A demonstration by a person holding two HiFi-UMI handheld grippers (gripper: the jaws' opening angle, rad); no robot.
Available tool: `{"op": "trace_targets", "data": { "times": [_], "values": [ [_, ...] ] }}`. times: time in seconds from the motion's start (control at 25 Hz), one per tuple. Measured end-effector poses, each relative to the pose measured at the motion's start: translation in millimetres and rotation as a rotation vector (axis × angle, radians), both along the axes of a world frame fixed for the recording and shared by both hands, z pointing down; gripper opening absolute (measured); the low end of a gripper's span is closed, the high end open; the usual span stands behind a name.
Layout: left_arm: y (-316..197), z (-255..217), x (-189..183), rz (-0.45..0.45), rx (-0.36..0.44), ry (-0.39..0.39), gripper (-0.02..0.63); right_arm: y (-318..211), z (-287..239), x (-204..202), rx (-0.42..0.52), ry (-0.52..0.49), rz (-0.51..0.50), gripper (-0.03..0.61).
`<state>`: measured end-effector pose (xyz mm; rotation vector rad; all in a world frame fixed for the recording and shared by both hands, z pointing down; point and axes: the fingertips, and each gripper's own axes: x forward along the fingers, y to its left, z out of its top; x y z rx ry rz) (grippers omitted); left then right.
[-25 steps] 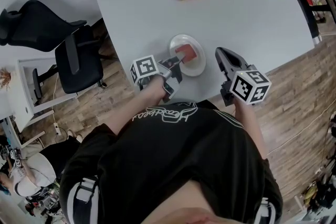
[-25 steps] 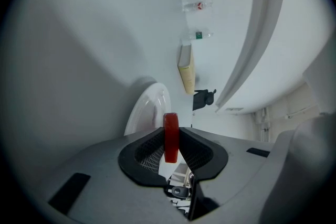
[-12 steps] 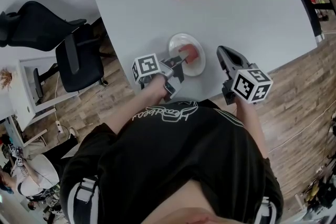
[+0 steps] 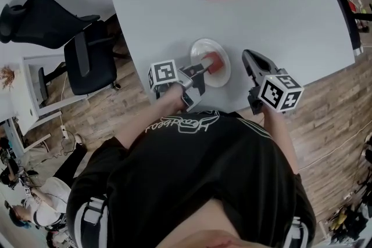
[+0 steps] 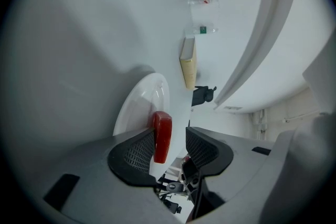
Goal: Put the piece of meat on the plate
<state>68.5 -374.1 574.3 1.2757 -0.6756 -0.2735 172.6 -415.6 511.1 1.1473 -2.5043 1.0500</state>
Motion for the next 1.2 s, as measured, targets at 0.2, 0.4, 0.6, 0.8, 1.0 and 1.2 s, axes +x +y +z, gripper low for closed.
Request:
{"op": "trace_targets", "data": {
  "times": [0.2,0.4,0.6,0.8,1.0,1.2],
  "values": [
    [3.7,-0.7,2.4,0.029,0.005,-0.042,0.19,-13.8,0.6,-9.6,-0.001,-0.01,-0.036,0.014],
    [3.3,0.1,3.3,0.073,0.018,-0.095,0.204,-25.2,4.2,-16.2,-0.006,-0.018,-0.071,0.014],
    [4.3,-2.1,4.6,0.134,0.068,-0.14,0.234,-29.1,9.7,-20.9,-0.013,-0.028,-0.095,0.014],
    [14.1,-3.1,10.1,0.233,0.083,-0.211,0.262,-24.3,5.3,-24.4,-0.017,-0.036,-0.094,0.014],
    [15.9,-2.1,12.4,0.277,0.075,-0.254,0.279,-14.9,5.2,-17.4,-0.025,-0.043,-0.067,0.014],
    [16.9,-2.5,11.5,0.394,0.168,-0.381,0.296,-6.7,7.7,-6.8,-0.025,-0.055,-0.024,0.014]
  ]
}}
